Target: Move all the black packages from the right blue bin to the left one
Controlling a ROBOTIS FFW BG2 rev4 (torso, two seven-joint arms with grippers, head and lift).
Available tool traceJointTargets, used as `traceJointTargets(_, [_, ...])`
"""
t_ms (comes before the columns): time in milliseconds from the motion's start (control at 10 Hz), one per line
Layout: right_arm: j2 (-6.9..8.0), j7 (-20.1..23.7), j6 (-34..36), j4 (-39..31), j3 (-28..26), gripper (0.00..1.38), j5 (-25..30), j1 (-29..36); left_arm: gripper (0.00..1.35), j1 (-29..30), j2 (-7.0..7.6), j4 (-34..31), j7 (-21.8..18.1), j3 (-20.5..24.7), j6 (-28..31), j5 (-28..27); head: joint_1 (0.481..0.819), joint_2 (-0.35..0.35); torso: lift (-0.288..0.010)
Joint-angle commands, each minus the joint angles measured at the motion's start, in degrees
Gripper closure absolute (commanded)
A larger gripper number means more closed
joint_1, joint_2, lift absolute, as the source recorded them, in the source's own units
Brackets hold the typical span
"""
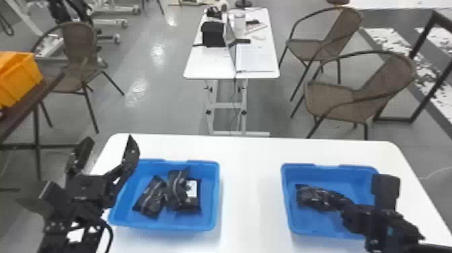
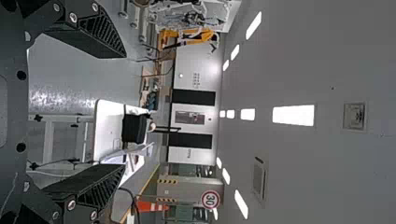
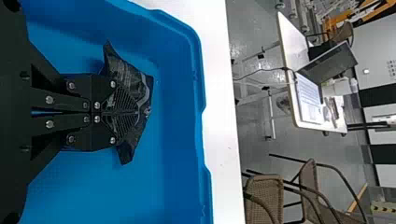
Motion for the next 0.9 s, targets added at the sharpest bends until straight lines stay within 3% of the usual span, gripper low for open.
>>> traceJointTargets(0, [-0.01, -0.27, 1.34, -6.03, -1.29, 1.13, -0.77, 2.97, 0.2, -0.08, -0.15, -0.03, 0.0, -0.07, 0.13, -0.06, 0.695, 0.038, 0.0])
traceJointTargets(100, [-0.01, -0.27, 1.69, -6.47, -1.46, 1.13, -0.07, 2.97, 0.2, -0.17, -0.15, -0.03, 0.0, -0.15, 0.21, -0.06, 0.695, 0.036, 0.0])
traceJointTargets(200, [0.08, -0.09, 1.52, -5.95, -1.55, 1.02, -0.07, 2.53, 0.2, -0.26, -0.15, -0.03, 0.0, -0.24, 0.13, -0.06, 0.695, 0.033, 0.0])
traceJointTargets(400, [0.34, -0.18, -3.14, -4.28, -1.46, 0.12, 0.19, 2.36, 0.2, -0.35, -0.15, 0.06, 0.0, -0.42, 0.21, -0.06, 0.695, 0.028, 0.0])
traceJointTargets(500, [0.69, -0.18, -9.91, -2.17, -1.11, 0.02, -2.62, 2.97, 0.2, -0.35, -0.15, 0.06, 0.0, -0.51, 0.21, 0.02, 0.695, 0.025, 0.0])
traceJointTargets(600, [2.19, -0.8, -10.44, -2.96, -1.64, 0.13, -2.97, 3.5, 0.2, -0.35, -0.15, 0.15, 0.0, -0.51, 0.21, 0.2, 0.695, 0.025, 0.0])
traceJointTargets(700, [2.72, -2.03, -7.98, -5.51, -2.08, 0.16, -1.48, 4.03, 0.2, -0.35, -0.15, 0.15, 0.0, -0.51, 0.04, 0.2, 0.695, 0.028, 0.0])
traceJointTargets(800, [1.93, -1.94, -7.01, -7.35, -1.99, 0.14, 1.07, 4.03, 0.2, -0.35, -0.15, 0.15, 0.0, -0.51, 0.04, 0.2, 0.695, 0.028, 0.0])
